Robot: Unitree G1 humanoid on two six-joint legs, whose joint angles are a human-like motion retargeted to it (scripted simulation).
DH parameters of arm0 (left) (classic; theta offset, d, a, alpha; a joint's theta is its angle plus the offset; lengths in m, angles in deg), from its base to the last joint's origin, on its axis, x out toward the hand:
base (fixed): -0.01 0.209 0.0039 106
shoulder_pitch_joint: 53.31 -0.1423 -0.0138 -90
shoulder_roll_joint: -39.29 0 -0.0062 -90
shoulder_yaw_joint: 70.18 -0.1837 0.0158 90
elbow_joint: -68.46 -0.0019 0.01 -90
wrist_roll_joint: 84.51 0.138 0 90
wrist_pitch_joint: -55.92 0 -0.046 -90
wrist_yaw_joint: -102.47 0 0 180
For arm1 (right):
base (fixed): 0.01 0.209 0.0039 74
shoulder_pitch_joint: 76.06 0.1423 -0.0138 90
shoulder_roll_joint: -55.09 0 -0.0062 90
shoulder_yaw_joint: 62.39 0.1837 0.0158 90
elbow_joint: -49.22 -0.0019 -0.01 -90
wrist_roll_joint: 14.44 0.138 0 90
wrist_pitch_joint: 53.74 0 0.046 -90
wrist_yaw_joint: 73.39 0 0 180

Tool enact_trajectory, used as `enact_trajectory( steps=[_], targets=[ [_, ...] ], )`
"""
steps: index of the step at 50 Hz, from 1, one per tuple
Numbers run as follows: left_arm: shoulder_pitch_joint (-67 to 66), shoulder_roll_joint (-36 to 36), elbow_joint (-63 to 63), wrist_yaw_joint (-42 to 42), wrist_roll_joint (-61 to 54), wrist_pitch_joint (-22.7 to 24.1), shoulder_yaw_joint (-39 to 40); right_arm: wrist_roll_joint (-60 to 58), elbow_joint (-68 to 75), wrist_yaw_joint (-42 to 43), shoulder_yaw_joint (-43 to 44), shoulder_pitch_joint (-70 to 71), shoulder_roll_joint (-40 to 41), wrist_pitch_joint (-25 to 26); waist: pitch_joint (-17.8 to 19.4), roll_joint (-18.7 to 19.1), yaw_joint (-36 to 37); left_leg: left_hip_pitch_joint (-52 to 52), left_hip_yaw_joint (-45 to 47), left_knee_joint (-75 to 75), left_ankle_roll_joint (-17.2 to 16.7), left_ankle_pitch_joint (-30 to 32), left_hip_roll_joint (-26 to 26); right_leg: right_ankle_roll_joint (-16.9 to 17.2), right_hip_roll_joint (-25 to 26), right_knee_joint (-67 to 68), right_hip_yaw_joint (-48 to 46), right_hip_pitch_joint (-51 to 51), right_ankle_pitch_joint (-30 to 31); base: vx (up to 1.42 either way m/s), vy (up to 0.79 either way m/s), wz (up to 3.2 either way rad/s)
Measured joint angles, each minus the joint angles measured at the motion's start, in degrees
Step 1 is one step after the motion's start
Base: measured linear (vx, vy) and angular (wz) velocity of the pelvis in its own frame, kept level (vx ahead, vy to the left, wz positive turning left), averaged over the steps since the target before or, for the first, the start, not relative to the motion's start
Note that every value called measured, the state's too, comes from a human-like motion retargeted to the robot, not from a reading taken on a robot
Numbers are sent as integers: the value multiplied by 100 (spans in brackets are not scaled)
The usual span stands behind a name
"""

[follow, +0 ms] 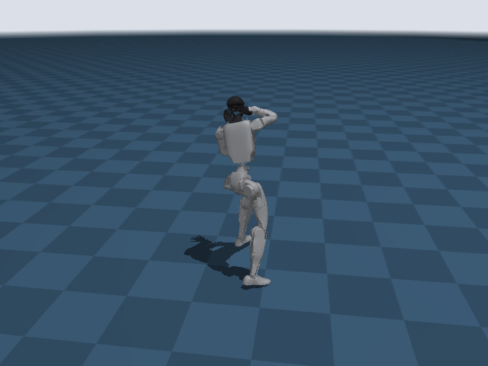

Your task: Kungfu

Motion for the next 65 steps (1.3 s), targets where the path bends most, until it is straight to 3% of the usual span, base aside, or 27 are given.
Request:
enact_trajectory(
  steps=[8,13,17,20,25,27,30,33,35,38,40,42,43,45,47,48,50,52,53,55,56,57,58,60,62,63,65],
  targets=[
    [-469,-96,-416,572,-1021,-317,605,-147,668,-200,298,-678,324,337,123,351,-509,781,839,-631,-39,77,400,-63,-605,64,288,-377,157,-35,10,-67],
    [-1162,-309,-1330,754,-1063,-379,1539,-552,1196,433,336,-1072,572,787,16,640,-852,1341,1536,-1201,-221,262,1194,-747,-781,337,295,-1113,361,-48,-2,-172],
    [-1573,-434,-2310,896,-779,-486,2337,-240,1546,659,485,-1724,705,896,-206,1170,-1213,1679,1854,-1638,-444,495,1900,-1472,-949,412,-803,-1111,500,-38,-8,-163],
    [-1763,-692,-2974,1334,-444,-489,2887,182,1695,383,586,-2358,458,1060,-501,1535,-1570,1960,2090,-1962,-620,676,2280,-1355,-835,331,-1140,-1111,539,-18,-29,-115],
    [-1807,-1166,-3623,2799,164,-502,3159,558,1940,-782,869,-3685,-762,1412,-867,1884,-2149,2739,2661,-2828,-719,1419,2478,-1019,-485,607,-538,-1483,472,-8,-46,-48],
    [-1678,-1304,-3780,3734,272,-646,3085,305,2248,-1398,1088,-4244,-1367,1491,-954,1843,-2526,3089,2894,-3417,-727,2138,2104,-954,-507,626,-170,-1616,262,-17,-48,50],
    [-1356,-1467,-4003,5208,550,-996,2806,-323,3121,-2183,1563,-5189,-2210,1503,-1113,1765,-3098,3414,3264,-4411,-727,3722,1521,-813,-632,578,157,-1763,23,-24,-60,65],
    [-825,-1421,-4324,6819,1073,-1146,2111,-1221,4721,-2520,2139,-6359,-2586,1509,-1258,1632,-3349,3527,2846,-4343,-727,3938,1537,-1047,-463,270,-263,-1464,-150,-9,-81,-4],
    [-358,-1270,-4561,7624,1324,-1026,1434,-1957,6024,-2848,2590,-7043,-2783,1357,-1288,1542,-3377,3593,1769,-4079,-727,3110,1320,-1317,-23,-34,-254,-1253,-221,-2,-72,-27],
    [356,-812,-4682,8127,1295,-831,220,-3822,8042,-3264,3307,-7530,-3075,1572,-1335,1010,-3249,3473,1617,-3169,-727,1404,245,-1473,-84,-379,216,-1323,-113,-8,-39,-61],
    [717,-363,-4681,8250,1221,-783,-514,-5275,9441,-3047,3749,-7607,-3187,2403,-1260,928,-3134,3315,1312,-2535,-727,538,-633,-1501,-60,-569,97,-1188,-62,-3,-20,-85],
    [985,108,-4633,8440,1137,-751,-1015,-5983,10974,-2615,4152,-7398,-3144,3588,-1143,1109,-3044,3230,1319,-2345,-727,6,-1114,-1620,245,-731,-224,-962,-111,-2,-13,-85],
    [1088,312,-4585,8530,1135,-755,-1191,-5878,11638,-2559,4321,-7258,-3167,4032,-1097,1117,-2962,3231,1577,-2459,-727,-174,-1229,-1665,357,-780,-267,-919,-116,2,-25,-123],
    [1233,625,-4475,8638,1222,-796,-1454,-4928,12507,-2771,4544,-7119,-3279,4335,-953,1091,-2793,3364,1929,-2887,-727,-212,-1150,-1767,758,-853,-244,-732,-211,9,-48,-144],
    [1314,790,-4379,8638,1380,-795,-1615,-3384,12507,-3441,4599,-7289,-3341,4124,-757,946,-2810,3377,1662,-3076,480,657,-1223,-1574,1004,-751,-215,-577,-192,6,-56,-113],
    [1349,841,-4336,8589,1438,-788,-1702,-2688,12507,-3671,4588,-7335,-3305,3968,-720,863,-2888,3398,1513,-3062,669,473,-1255,-1264,1040,-514,-258,-667,-94,-10,-51,-174],
    [1399,705,-4208,8419,1499,-756,-1800,-1767,12367,-3768,4582,-7209,-2943,3771,-913,419,-2604,3198,2064,-2829,237,134,-434,0,1412,521,217,-1643,732,-38,-82,-340],
    [1502,394,-3932,8097,1490,-509,-1707,-1558,12063,-3580,4507,-6945,-2630,3149,-982,302,-2646,2907,2284,-2717,-198,279,485,0,1722,2362,-317,-3153,1621,-64,-122,-289],
    [1526,336,-3875,7860,1531,-272,-1679,-1562,11904,-3442,4363,-6870,-2573,2786,-925,569,-2735,2776,2209,-2555,-201,239,870,0,1806,3144,-394,-3536,1672,-33,-26,-154],
    [1516,383,-3994,7217,1768,44,-1448,-1990,11605,-2816,4153,-6614,-2464,2396,-639,1727,-3015,2123,1399,-2043,34,5,1528,0,1502,4616,-911,-4132,1645,-16,60,-84],
    [1427,555,-4130,6849,1951,32,-1372,-2282,11537,-2449,4032,-6465,-2455,2420,-457,2321,-3042,1766,981,-1866,197,-21,1799,0,1247,5094,-602,-4363,1732,-16,78,-60],
    [1350,713,-4241,6521,2095,-5,-1353,-2503,11508,-2093,3952,-6349,-2442,2485,-296,2853,-3046,1431,587,-1738,338,-24,2028,-168,936,5429,-227,-4591,1862,-16,59,-44],
    [1295,843,-4299,6275,2164,-92,-1448,-2583,11556,-1762,3954,-6298,-2422,2629,-174,3259,-3003,1142,240,-1704,434,17,2172,-670,517,5481,281,-4812,2078,-15,26,-37],
    [1130,1006,-4364,6168,2302,-119,-1601,-2271,11709,-1196,4134,-6324,-2201,3015,60,3842,-2816,606,-431,-1751,586,163,2464,-2539,-341,4551,1231,-5159,2407,-11,-3,-21],
    [802,1067,-4477,6363,2597,164,-1542,-1587,11790,-874,4408,-6391,-1760,3234,103,3956,-2944,205,-437,-1243,1037,-188,2046,-3000,-1260,2566,3207,-5460,2796,-15,17,12],
    [573,996,-4581,6426,2774,356,-1455,-1357,11800,-851,4513,-6387,-1441,3164,69,3868,-2934,215,-212,-1200,1199,-282,1988,-3000,-1765,1605,3598,-5577,3019,-13,0,-59],
    [93,848,-4877,6341,3040,574,-1326,-1278,11763,-1129,4517,-6400,-908,2845,88,3883,-2794,205,-171,-1577,1264,0,2305,-3000,-1673,360,3984,-5669,3537,-10,-41,-146]
  ],
)
